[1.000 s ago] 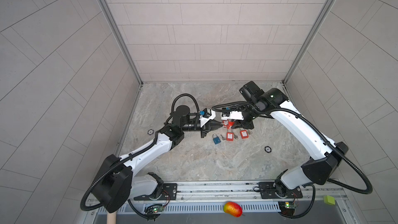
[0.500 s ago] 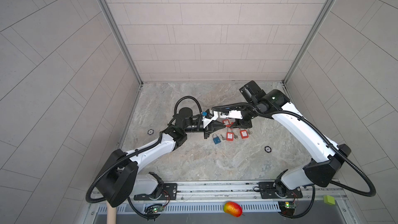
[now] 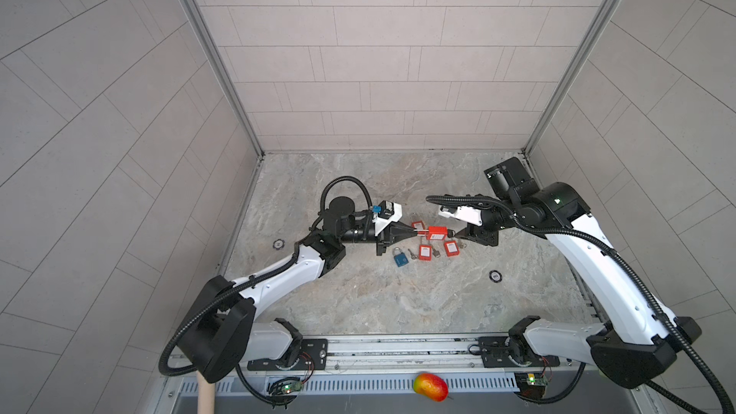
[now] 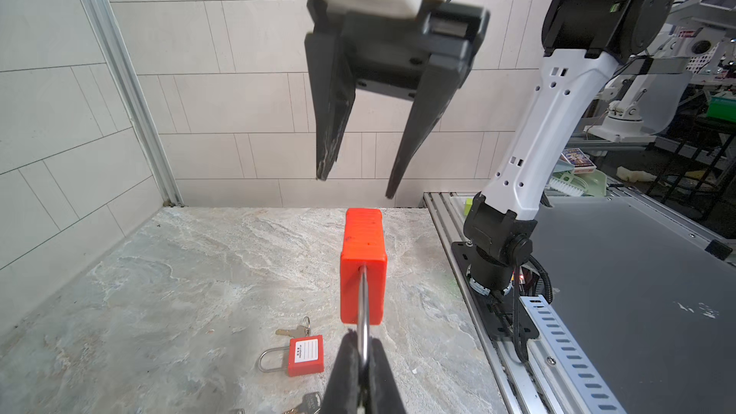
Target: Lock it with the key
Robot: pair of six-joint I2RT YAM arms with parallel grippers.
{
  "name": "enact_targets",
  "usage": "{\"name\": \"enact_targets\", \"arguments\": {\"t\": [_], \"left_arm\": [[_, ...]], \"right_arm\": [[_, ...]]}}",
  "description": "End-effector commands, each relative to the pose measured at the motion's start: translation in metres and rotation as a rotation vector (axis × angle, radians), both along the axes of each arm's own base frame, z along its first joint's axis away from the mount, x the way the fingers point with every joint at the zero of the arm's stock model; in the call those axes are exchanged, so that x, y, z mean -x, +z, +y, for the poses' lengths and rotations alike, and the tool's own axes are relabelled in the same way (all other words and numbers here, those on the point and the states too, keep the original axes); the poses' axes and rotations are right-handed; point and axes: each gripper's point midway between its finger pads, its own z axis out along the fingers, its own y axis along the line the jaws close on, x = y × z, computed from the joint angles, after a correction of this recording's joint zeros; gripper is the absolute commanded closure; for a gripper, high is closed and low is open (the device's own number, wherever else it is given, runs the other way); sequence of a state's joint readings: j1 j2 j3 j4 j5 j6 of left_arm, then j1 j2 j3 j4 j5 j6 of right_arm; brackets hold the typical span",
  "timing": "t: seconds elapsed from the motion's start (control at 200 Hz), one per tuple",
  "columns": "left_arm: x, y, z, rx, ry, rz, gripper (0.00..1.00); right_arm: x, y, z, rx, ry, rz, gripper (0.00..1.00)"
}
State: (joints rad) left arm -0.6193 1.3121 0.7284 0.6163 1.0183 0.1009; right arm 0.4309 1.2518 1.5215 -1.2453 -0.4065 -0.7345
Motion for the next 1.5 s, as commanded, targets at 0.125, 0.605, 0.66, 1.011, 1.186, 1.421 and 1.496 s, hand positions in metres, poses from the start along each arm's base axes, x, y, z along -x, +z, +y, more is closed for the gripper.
{"name": "enact_targets", "arguments": {"t": [0.125, 0.605, 0.66, 1.011, 1.186, 1.421, 1.496], "left_arm": [[0.003, 0.029, -0.001, 0.056, -0.029, -0.069, 1.00], [-0.002, 0.031, -0.006, 0.063, -0.030, -0.062, 1.00], [-0.002, 0.031, -0.006, 0.062, -0.027, -0.061, 1.00], [0.000, 0.030, -0.007, 0.050, -0.041, -0.068, 1.00], [0.001, 0.032, -0.007, 0.051, -0.055, -0.069, 1.00], [0.006, 0.034, -0.010, 0.053, -0.069, -0.069, 1.00], [0.007, 0.034, -0.011, 0.054, -0.070, -0.070, 1.00]], "right_arm": [[0.002, -0.013, 0.008, -0.020, 0.006, 0.093, 0.59], [-0.022, -0.022, 0.017, 0.017, 0.032, -0.082, 0.75], [-0.023, -0.023, 0.016, 0.040, 0.034, -0.118, 0.71], [0.004, -0.014, -0.008, 0.051, -0.013, -0.034, 0.57], [0.013, -0.004, -0.001, 0.015, 0.007, 0.051, 0.58], [0.010, -0.010, 0.014, -0.022, 0.041, 0.126, 0.63], [0.008, -0.017, 0.014, -0.007, 0.048, 0.132, 0.67]]}}
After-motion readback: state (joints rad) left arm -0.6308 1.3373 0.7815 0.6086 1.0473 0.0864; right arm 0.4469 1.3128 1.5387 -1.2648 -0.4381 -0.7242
